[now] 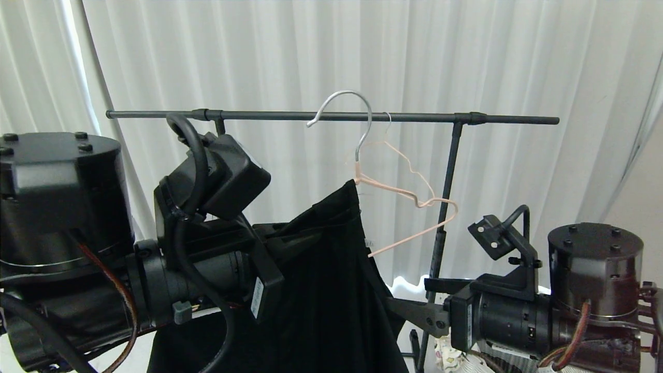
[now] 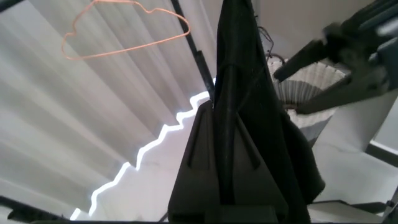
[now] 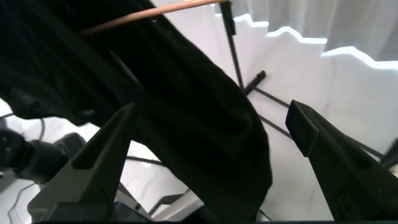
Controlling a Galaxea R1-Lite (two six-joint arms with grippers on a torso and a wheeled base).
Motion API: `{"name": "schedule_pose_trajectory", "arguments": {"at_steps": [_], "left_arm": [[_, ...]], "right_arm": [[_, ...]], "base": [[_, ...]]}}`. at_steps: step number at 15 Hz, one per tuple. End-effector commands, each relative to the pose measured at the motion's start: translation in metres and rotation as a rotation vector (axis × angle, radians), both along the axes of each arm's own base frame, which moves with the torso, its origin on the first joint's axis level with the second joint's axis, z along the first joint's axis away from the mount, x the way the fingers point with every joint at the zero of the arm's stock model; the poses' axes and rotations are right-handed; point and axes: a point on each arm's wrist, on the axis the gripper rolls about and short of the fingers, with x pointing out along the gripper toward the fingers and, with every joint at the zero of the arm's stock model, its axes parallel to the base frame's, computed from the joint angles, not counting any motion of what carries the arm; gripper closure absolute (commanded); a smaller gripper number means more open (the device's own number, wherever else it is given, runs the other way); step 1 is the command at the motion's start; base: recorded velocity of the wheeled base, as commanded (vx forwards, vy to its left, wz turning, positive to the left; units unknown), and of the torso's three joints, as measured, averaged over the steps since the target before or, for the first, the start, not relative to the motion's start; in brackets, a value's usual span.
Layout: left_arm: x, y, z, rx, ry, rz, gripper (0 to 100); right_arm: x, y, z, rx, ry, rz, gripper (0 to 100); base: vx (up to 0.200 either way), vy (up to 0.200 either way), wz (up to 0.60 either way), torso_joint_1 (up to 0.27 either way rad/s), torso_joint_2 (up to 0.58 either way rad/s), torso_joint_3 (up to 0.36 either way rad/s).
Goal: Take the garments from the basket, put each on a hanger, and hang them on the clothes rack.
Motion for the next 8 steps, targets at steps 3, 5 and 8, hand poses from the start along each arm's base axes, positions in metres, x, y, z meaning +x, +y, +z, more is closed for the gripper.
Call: {"name": "schedule_pose_trajectory", "arguments": {"at_steps": [3,5,8], "left_arm": [[-0.0031,-0.0054,0.0022,-0.004,-0.006,-0.025,100],[-0.0025,-0.0055,0.0028,-0.005,-0.007,-0.024,100],[-0.0032,-0.0048,0.0064,-0.014,-0.017,-0.024,100]], "right_arm": [[0.0116,0.0187,-0.0036,-0.009,-0.006,-0.046,0],[0.0122,0.0185,-0.0029,0.0,-0.007,-0.059,0],[0.0118,0.0173,-0.008,-0.021,-0.001,-0.077,0]], "base": [[0.0,0.0,0.0,0.0,0.0,0.0],[0.0,0.0,0.0,0.0,0.0,0.0],[0.0,0.0,0.0,0.0,0.0,0.0]]}}
